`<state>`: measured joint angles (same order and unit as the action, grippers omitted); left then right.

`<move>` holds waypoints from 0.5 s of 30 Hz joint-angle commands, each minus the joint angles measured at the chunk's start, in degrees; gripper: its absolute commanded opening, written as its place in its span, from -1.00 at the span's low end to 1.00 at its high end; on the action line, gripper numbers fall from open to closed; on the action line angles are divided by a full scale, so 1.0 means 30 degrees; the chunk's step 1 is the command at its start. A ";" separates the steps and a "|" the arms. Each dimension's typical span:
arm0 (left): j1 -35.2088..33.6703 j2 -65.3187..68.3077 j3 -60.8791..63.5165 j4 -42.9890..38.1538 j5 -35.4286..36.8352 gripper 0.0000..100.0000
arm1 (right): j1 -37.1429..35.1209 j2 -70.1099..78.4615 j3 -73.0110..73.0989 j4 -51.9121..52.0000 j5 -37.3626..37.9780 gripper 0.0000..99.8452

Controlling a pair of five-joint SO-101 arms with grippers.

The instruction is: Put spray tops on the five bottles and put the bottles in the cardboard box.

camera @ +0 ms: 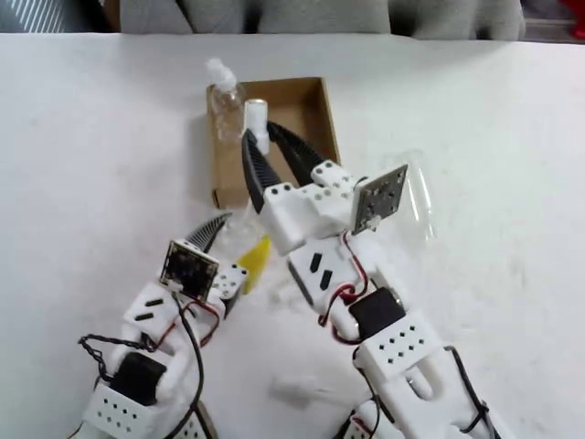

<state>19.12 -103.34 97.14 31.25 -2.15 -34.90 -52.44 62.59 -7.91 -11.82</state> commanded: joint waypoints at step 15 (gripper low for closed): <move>-0.0161 -0.0308 -0.0059 0.0000 -0.0147 -0.74 | -0.2388 -0.0923 0.2462 -0.0513 -0.0059 -0.97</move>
<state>19.03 -103.34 97.14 31.25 -2.15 -40.44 -52.44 68.92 -8.09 -11.82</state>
